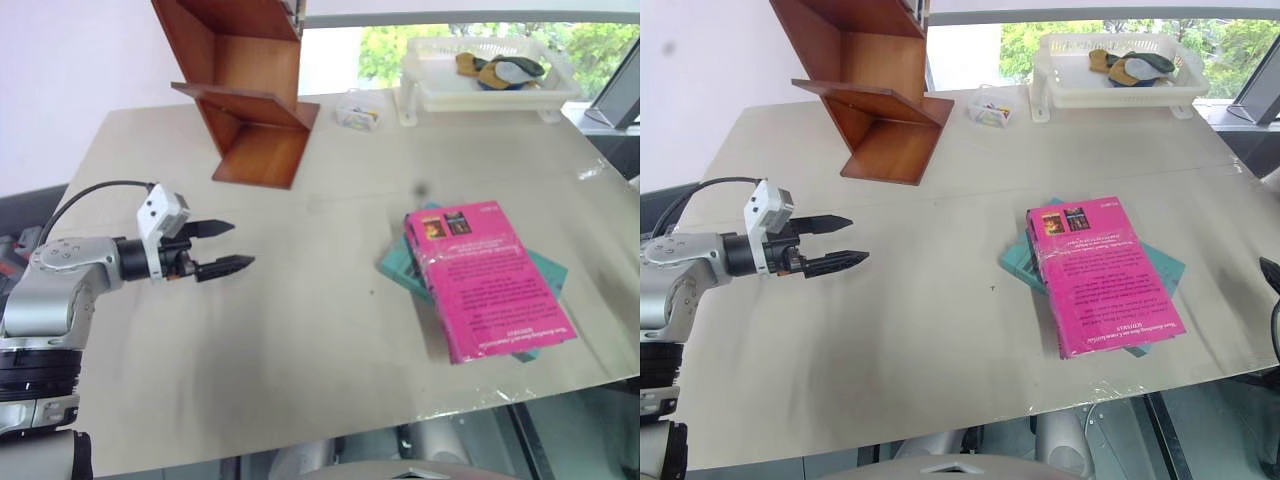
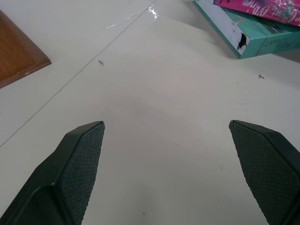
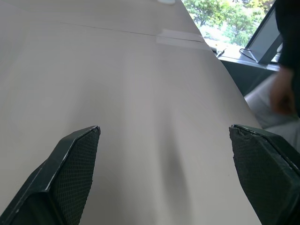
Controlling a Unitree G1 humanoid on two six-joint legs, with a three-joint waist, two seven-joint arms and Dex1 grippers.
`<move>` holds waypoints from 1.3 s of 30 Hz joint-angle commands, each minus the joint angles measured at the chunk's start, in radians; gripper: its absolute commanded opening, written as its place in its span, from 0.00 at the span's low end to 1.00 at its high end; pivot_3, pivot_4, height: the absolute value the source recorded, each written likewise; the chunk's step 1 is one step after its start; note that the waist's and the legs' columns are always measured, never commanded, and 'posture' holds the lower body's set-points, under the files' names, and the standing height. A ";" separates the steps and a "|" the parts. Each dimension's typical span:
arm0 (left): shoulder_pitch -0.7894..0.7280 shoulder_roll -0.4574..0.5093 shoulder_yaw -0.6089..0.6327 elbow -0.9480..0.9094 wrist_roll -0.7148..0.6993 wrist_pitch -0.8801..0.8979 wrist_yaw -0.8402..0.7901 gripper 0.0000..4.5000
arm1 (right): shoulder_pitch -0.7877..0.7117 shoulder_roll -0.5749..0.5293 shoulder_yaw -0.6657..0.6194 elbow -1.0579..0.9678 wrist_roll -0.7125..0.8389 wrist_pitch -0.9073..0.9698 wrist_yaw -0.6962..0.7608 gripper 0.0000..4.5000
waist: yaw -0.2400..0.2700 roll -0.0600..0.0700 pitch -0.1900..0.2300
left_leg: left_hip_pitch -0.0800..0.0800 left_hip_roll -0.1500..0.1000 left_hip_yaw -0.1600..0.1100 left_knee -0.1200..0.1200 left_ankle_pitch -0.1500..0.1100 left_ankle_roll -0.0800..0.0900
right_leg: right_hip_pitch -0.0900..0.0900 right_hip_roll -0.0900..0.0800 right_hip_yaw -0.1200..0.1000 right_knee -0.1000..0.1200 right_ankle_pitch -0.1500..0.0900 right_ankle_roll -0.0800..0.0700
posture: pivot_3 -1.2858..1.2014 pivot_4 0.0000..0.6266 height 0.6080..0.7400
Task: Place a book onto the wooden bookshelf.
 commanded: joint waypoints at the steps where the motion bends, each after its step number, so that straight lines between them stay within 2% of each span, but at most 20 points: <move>1: 0.012 0.028 0.044 -0.038 -0.005 -0.013 0.003 0.99 | -0.008 -0.042 -0.029 0.013 0.014 -0.031 0.012 1.00 | 0.000 0.000 0.000 | 0.000 0.000 0.000 0.000 0.000 0.000 | 0.000 0.000 0.000 0.000 0.000 0.000 | 0.52 0.24 1.00; 22: 0.013 0.027 0.044 -0.083 -0.027 0.029 0.013 0.99 | 0.051 -0.047 -0.039 -0.028 0.022 -0.044 0.019 1.00 | 0.000 0.001 0.000 | 0.000 0.000 0.000 0.000 0.000 0.000 | 0.000 0.000 0.001 0.000 0.000 0.000 | 0.52 0.24 1.00; 33: -0.004 0.056 0.076 -0.084 -0.121 0.045 -0.106 0.99 | 0.309 -0.014 -0.038 -0.273 0.100 0.078 0.163 1.00 | 0.002 0.001 0.000 | 0.000 0.000 0.000 -0.001 0.000 0.000 | 0.000 0.000 0.001 -0.001 0.000 0.000 | 0.52 0.24 1.00; 39: -0.041 0.103 0.113 -0.087 -0.233 0.108 -0.208 0.99 | 0.383 0.018 0.003 -0.432 0.136 0.158 0.210 1.00 | 0.000 0.001 0.001 | 0.001 0.000 0.000 -0.001 0.000 0.000 | 0.000 0.000 0.000 0.000 0.000 0.000 | 0.52 0.24 1.00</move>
